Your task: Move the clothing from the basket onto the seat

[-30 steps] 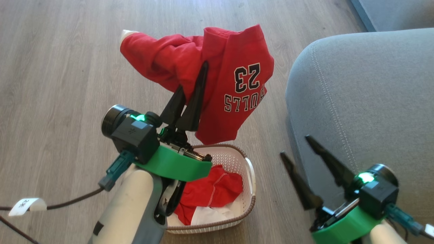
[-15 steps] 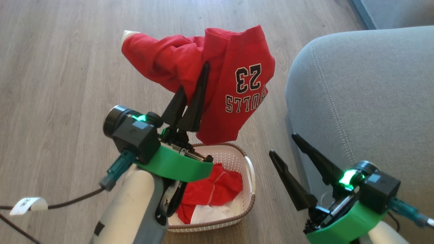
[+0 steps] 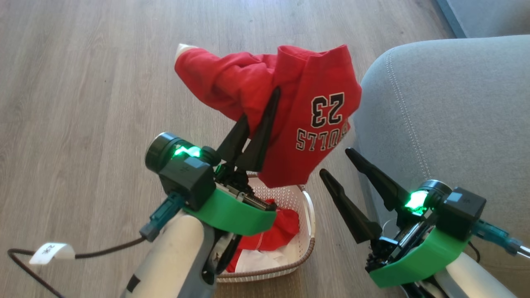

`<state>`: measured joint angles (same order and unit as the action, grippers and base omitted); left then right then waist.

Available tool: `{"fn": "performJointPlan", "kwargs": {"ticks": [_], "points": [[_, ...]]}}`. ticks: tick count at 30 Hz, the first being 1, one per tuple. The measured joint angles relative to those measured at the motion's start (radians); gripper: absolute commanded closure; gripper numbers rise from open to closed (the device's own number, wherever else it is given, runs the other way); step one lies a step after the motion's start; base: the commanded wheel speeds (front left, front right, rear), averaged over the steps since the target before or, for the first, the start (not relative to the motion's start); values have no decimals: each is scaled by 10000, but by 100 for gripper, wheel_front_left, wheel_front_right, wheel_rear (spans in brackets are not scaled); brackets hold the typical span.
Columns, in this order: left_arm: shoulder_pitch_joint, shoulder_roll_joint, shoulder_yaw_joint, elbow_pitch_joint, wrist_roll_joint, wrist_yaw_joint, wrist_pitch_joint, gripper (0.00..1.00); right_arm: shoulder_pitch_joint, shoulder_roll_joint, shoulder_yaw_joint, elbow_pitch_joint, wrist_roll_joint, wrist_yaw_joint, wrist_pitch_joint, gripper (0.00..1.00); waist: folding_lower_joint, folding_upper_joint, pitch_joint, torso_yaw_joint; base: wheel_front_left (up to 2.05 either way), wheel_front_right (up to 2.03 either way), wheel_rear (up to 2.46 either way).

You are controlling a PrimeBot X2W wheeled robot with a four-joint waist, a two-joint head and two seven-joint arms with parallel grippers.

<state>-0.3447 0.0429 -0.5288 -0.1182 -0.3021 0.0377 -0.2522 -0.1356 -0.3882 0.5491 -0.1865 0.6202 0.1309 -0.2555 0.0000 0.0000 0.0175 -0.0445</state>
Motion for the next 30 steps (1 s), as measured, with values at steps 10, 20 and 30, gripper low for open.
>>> {"fn": "performJointPlan", "kwargs": {"ticks": [10,20,30], "points": [[0,4,-343,-75,-109,-4,0,100,-371,-261,186,309,295,0,0,0,0,0,-14,113,0,0,0],[3,10,-673,-75,-165,-82,0,100,-840,-316,667,314,410,0,0,0,0,0,-54,154,0,0,0],[10,12,-938,-75,-165,-184,0,100,-903,-286,531,704,443,0,0,0,0,0,-151,188,0,0,0]]}}
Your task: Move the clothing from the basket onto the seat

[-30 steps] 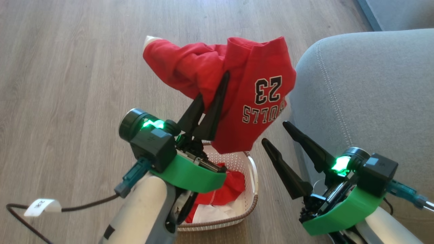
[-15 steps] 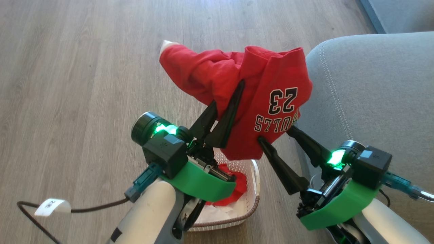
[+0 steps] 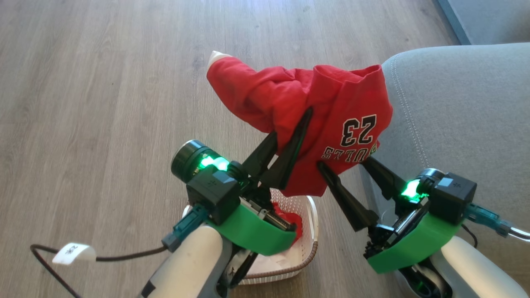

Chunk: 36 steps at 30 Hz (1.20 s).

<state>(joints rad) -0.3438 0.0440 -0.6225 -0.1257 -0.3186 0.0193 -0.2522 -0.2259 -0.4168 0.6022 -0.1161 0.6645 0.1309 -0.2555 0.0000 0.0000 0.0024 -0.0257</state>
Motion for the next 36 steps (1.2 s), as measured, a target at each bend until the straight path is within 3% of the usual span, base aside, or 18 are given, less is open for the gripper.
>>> {"fn": "performJointPlan", "kwargs": {"ticks": [33,34,35,36], "points": [[22,21,-447,334,-73,-263,0,100,-777,608,238,571,-773,0,0,0,1,0,68,370,0,0,0],[22,21,-483,382,-73,-268,0,100,-777,616,236,571,-773,0,0,13,1,0,72,377,0,0,0],[22,21,-516,433,-73,-347,0,100,-778,619,226,571,-773,0,0,51,1,0,76,382,0,0,0],[22,21,-541,464,-73,-378,0,100,-779,623,222,571,-773,0,0,72,1,0,77,385,0,0,0]]}}
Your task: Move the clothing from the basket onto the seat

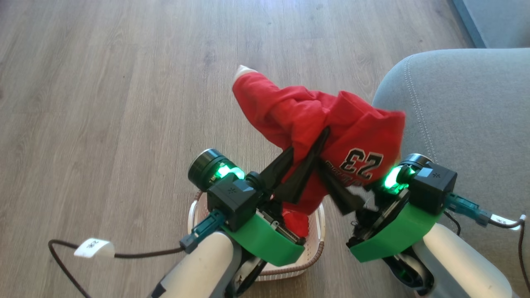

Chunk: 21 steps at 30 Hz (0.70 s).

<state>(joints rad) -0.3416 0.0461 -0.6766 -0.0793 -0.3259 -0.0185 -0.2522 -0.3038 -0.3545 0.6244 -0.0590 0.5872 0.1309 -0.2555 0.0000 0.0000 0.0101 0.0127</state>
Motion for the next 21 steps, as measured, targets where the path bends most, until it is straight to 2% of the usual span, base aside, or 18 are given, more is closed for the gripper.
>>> {"fn": "performJointPlan", "kwargs": {"ticks": [1,21], "points": [[0,0,-12,6,0,-35,0,100,-1,10,-10,2,-2,0,0,100,0,0,3,3,0,0,0],[-1,0,194,38,0,-134,0,100,58,372,-740,-69,-238,2,2,100,0,0,36,-7,0,0,0]]}}
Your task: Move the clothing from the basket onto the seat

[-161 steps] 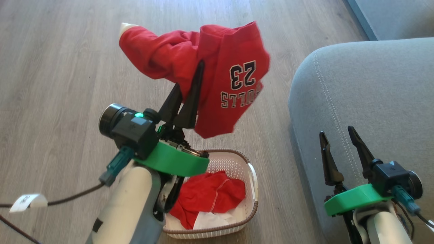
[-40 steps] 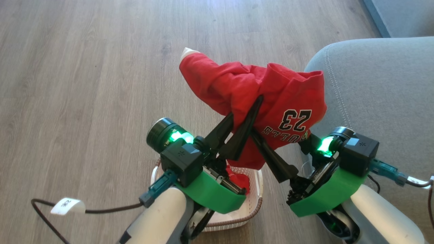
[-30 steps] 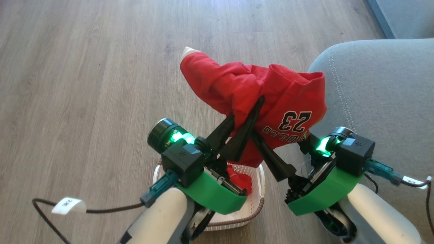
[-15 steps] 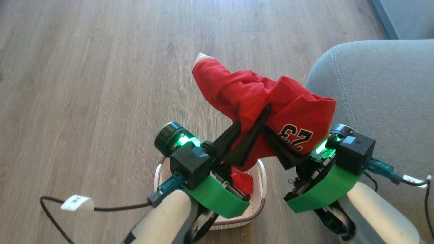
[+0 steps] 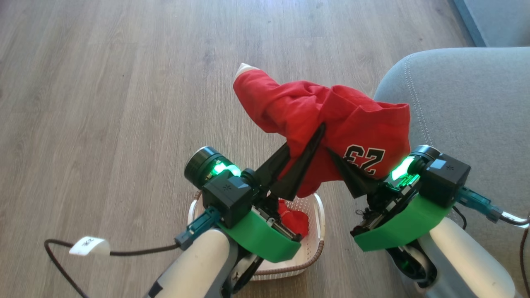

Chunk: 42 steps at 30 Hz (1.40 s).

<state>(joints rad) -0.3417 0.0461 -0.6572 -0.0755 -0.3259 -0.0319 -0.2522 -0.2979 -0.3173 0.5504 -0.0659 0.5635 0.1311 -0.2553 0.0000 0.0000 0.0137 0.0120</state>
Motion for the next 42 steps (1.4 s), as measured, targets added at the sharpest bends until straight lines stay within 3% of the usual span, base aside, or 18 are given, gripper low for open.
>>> {"fn": "performJointPlan", "kwargs": {"ticks": [2,4,6,25,42], "points": [[0,0,0,0,0,2,0,55,26,15,-35,-10,-21,0,0,100,0,0,6,1,0,0,0],[0,0,10,10,0,4,0,40,27,40,-188,-25,-88,-2,0,100,0,0,11,1,0,0,0],[0,0,12,25,0,10,0,0,27,58,-408,-117,-205,-2,-2,100,0,0,17,-3,0,0,0],[134,0,169,671,493,2,0,0,54,150,-1239,-309,-800,-2,-2,100,0,0,-70,-54,0,0,0],[813,4,307,3158,1298,-364,0,0,268,-249,-2372,-504,-978,-2,-2,100,0,0,-175,-161,0,0,0]]}}
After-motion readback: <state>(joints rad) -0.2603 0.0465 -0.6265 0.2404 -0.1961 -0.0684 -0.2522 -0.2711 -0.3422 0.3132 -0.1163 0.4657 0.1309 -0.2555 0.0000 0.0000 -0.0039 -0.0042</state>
